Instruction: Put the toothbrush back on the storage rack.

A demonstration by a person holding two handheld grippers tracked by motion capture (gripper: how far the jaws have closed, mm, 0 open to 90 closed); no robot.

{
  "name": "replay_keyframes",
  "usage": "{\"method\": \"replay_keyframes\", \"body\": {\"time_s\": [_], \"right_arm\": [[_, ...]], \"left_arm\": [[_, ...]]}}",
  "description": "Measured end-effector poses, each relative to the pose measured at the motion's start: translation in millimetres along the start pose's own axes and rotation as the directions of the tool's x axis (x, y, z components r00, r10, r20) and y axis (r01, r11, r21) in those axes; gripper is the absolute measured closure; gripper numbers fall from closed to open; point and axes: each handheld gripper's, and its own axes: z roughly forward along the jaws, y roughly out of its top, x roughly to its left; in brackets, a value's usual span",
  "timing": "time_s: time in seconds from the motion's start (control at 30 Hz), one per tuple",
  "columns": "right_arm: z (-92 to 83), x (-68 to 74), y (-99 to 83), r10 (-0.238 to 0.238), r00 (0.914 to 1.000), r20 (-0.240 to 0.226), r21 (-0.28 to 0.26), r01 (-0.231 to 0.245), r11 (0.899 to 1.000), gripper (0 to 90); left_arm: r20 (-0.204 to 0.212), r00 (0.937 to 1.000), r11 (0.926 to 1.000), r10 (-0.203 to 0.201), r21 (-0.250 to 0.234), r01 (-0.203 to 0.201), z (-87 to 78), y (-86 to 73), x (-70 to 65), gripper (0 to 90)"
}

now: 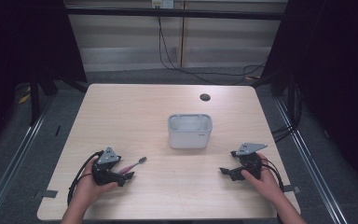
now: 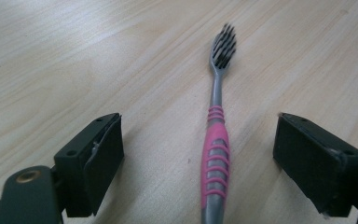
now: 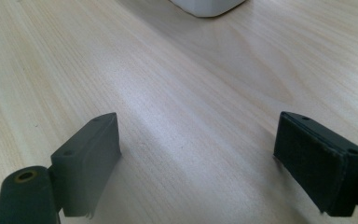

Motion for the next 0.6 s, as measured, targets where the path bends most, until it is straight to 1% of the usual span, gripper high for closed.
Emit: {"method": "replay_keyframes", "body": {"time_s": [0.17, 0.2, 0.23, 0.3, 0.33, 0.37, 0.43, 0.47, 0.53, 0.57, 0.6], "right_arm": [[0.0, 0.1, 0.0, 0.002, 1.0000, 0.000, 0.000, -0.002, 1.000, 13.8], [0.0, 0.1, 0.0, 0.001, 1.0000, 0.000, 0.000, -0.001, 1.000, 13.8], [0.0, 0.0, 0.0, -0.001, 1.0000, 0.000, 0.001, 0.001, 1.000, 13.8], [0.0, 0.1, 0.0, 0.001, 1.0000, 0.000, 0.000, -0.001, 1.000, 13.8], [0.0, -0.1, 0.0, -0.002, 1.0000, 0.000, 0.000, 0.002, 1.000, 13.8], [0.0, 0.1, 0.0, 0.002, 1.0000, 0.000, 0.000, -0.002, 1.000, 13.8], [0.0, 0.1, 0.0, 0.001, 1.0000, 0.000, 0.000, -0.001, 1.000, 13.8], [0.0, 0.0, 0.0, 0.000, 1.0000, 0.000, 0.000, 0.000, 1.000, 13.8], [0.0, -0.2, 0.0, -0.001, 1.0000, -0.001, 0.000, 0.001, 1.000, 13.8], [0.0, -0.3, 0.0, 0.000, 1.0000, -0.001, -0.001, 0.000, 1.000, 13.8], [0.0, -0.2, 0.0, 0.000, 1.0000, -0.001, 0.000, 0.000, 1.000, 13.8]], "left_arm": [[-0.013, 0.9999, 0.9999, -0.009, 0.008, 0.009, 0.6, 1.4, -1.3, 15.6], [-0.016, 0.9999, 0.9998, -0.005, 0.019, 0.005, 0.1, 2.7, -1.0, 15.6], [-0.019, 0.9998, 0.9994, -0.010, 0.034, 0.011, -0.3, 4.5, -1.4, 16.2], [-0.026, 0.9991, 0.9968, -0.032, 0.072, 0.034, -1.6, 8.8, -3.3, 20.2], [-0.030, 0.9992, 0.9953, -0.027, 0.092, 0.030, -2.5, 11.0, -3.5, 21.7], [-0.031, 0.9989, 0.9932, -0.034, 0.110, 0.037, -3.2, 12.8, -4.9, 23.3], [-0.027, 0.9993, 0.9884, -0.025, 0.149, 0.029, -4.7, 16.5, -6.0, 26.0], [-0.021, 0.9994, 0.9859, -0.028, 0.164, 0.031, -5.3, 18.1, -6.5, 28.1], [-0.024, 0.9992, 0.9800, -0.033, 0.196, 0.037, -5.6, 21.7, -6.4, 32.1], [-0.030, 0.9991, 0.9737, -0.032, 0.225, 0.038, -5.0, 25.4, -8.4, 33.2], [-0.008, 0.9997, 0.9678, -0.023, 0.250, 0.025, -5.5, 27.8, -7.9, 33.8]]}}
